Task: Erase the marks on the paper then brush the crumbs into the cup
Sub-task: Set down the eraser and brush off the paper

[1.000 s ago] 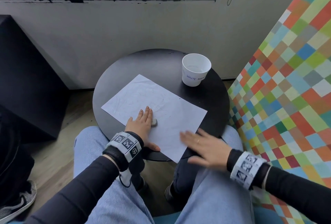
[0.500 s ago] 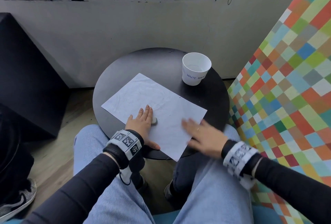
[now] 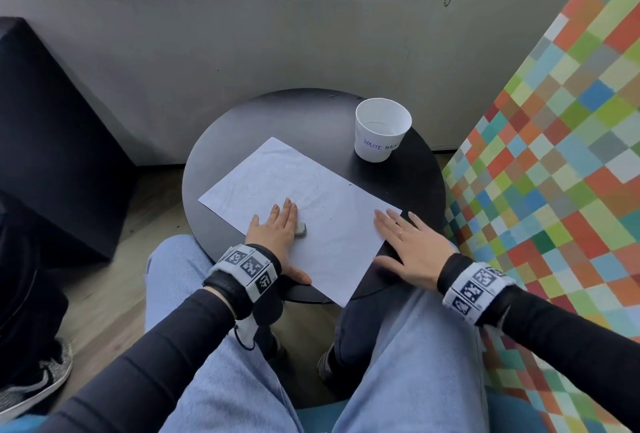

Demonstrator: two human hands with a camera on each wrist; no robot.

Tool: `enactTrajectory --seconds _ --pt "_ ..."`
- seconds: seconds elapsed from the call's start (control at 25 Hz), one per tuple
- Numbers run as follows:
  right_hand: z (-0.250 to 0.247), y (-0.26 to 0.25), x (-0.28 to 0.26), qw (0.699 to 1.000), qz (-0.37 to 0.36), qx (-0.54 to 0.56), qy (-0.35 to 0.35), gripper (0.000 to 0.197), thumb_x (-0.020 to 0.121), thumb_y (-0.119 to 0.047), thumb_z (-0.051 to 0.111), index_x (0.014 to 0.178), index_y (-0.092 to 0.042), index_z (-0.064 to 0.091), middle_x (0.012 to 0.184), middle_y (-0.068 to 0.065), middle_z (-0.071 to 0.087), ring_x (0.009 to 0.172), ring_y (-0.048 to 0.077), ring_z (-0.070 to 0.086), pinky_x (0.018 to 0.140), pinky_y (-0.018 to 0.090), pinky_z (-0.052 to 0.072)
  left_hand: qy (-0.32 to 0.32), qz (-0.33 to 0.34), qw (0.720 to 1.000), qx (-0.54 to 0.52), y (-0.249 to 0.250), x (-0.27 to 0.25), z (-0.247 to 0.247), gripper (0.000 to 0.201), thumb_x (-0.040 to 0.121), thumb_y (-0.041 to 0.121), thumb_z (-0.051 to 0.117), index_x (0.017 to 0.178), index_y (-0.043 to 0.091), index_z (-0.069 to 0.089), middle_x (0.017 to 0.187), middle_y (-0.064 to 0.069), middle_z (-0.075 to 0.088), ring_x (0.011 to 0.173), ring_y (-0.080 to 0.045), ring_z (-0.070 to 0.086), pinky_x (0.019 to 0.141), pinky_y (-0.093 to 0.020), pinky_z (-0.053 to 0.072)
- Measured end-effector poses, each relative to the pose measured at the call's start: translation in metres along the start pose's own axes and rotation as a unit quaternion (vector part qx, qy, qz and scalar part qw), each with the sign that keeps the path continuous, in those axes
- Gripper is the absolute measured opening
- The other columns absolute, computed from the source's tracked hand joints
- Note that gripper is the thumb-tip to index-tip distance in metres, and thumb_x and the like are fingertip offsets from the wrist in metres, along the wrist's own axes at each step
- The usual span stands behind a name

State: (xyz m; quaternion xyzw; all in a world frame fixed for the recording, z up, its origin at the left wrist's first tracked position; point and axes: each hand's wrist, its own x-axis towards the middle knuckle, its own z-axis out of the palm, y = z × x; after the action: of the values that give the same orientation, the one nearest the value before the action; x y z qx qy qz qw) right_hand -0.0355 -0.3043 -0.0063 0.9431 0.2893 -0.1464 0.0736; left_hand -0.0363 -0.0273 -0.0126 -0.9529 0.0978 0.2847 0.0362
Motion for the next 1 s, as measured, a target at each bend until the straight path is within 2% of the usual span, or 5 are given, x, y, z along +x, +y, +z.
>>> enactTrajectory --seconds 0.28,0.44,0.64,0.8,1.0 --pt "0.018 -0.035 -0.028 0.987 -0.150 0.016 -0.052 0.079 0.095 -0.064 0.006 0.148 -0.011 0.031 0.155 0.005 0.028 0.140 0.023 0.033 0.112 0.045 0.033 0.001 0.001 1.000 -0.008 0.000 -0.001 -0.001 0.146 0.064 0.079 0.068 0.152 0.008 -0.024 0.162 -0.003 -0.025 0.152 -0.022 -0.010 0.122 -0.051 0.008" --pt "-0.002 0.017 -0.003 0.998 0.040 0.041 -0.027 0.113 0.069 -0.075 -0.030 0.152 -0.009 0.007 0.160 0.004 -0.001 0.148 0.019 0.001 0.118 0.037 0.003 -0.002 0.000 1.000 -0.005 0.001 -0.001 -0.002 0.146 0.064 0.079 0.068 0.152 0.008 -0.024 0.162 -0.003 -0.025 0.152 -0.023 -0.010 0.122 -0.051 0.008" --pt "0.008 -0.052 -0.007 0.976 -0.195 0.055 -0.074 0.083 0.088 -0.069 0.003 0.153 -0.018 -0.002 0.157 -0.006 -0.013 0.145 0.011 -0.014 0.118 0.035 -0.010 0.004 -0.001 1.000 -0.011 0.000 -0.001 -0.002 0.146 0.064 0.080 0.068 0.152 0.008 -0.023 0.162 -0.003 -0.025 0.152 -0.022 -0.010 0.122 -0.051 0.007" --pt "0.007 -0.011 0.022 0.996 0.056 0.071 -0.026 0.106 0.072 -0.080 -0.021 0.152 -0.012 -0.005 0.159 0.002 -0.012 0.147 0.015 -0.008 0.119 0.044 -0.004 0.004 0.006 1.000 -0.007 -0.001 -0.002 -0.002 0.138 0.069 0.079 0.064 0.154 0.011 -0.020 0.163 -0.005 -0.023 0.152 -0.024 -0.008 0.122 -0.053 0.003" --pt "-0.017 -0.008 0.032 0.959 0.123 0.242 0.076 0.064 0.097 -0.048 0.044 0.151 -0.022 0.023 0.160 -0.003 0.012 0.144 0.017 0.022 0.116 0.039 0.024 0.117 0.017 0.990 -0.076 -0.002 0.002 -0.019 0.069 0.092 0.060 0.055 0.151 0.033 0.033 0.156 0.001 0.035 0.138 -0.019 0.042 0.110 -0.038 0.029"
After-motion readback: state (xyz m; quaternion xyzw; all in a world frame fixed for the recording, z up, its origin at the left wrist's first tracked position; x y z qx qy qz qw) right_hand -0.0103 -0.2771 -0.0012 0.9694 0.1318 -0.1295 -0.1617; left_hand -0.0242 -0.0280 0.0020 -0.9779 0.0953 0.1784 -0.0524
